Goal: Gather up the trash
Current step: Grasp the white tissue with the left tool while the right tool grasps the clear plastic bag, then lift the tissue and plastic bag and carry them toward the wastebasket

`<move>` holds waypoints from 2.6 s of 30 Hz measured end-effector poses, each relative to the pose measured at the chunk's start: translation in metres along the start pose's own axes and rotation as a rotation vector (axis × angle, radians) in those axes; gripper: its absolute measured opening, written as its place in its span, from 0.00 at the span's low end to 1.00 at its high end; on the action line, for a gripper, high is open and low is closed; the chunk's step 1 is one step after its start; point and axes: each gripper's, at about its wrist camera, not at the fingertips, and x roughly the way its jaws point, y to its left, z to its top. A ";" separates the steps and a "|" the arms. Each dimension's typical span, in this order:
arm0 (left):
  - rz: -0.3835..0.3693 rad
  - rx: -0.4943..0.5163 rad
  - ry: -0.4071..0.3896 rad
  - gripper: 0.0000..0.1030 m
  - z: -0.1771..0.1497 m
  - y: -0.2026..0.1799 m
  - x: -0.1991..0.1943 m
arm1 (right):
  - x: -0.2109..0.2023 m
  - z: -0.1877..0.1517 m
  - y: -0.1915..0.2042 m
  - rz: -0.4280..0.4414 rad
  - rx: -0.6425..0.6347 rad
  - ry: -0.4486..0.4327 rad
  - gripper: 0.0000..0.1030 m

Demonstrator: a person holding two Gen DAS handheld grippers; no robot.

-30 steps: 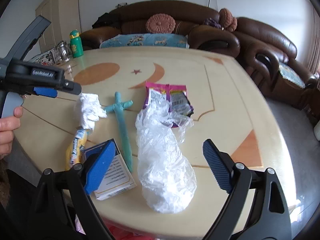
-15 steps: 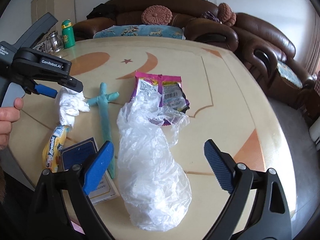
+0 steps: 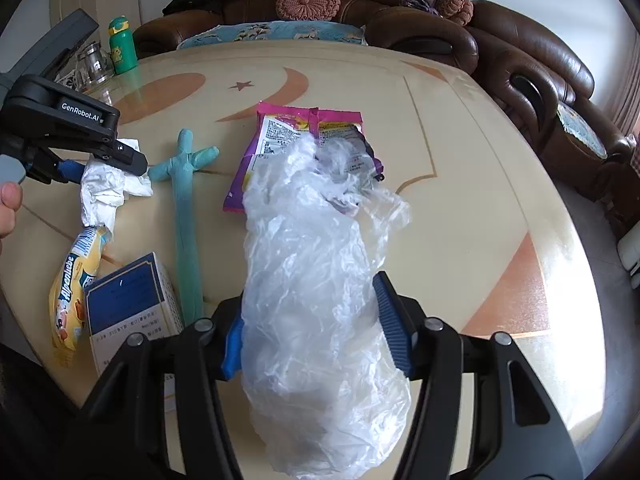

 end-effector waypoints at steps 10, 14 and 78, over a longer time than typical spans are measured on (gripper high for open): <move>-0.024 -0.014 0.019 0.30 0.004 0.014 -0.006 | -0.006 0.001 0.006 -0.019 -0.018 -0.029 0.25; -0.030 -0.014 -0.007 0.25 0.006 0.015 -0.013 | -0.008 0.001 0.006 -0.020 -0.018 -0.044 0.22; 0.029 0.358 -0.311 0.24 -0.296 -0.026 -0.201 | -0.282 -0.097 0.083 -0.030 -0.116 -0.285 0.20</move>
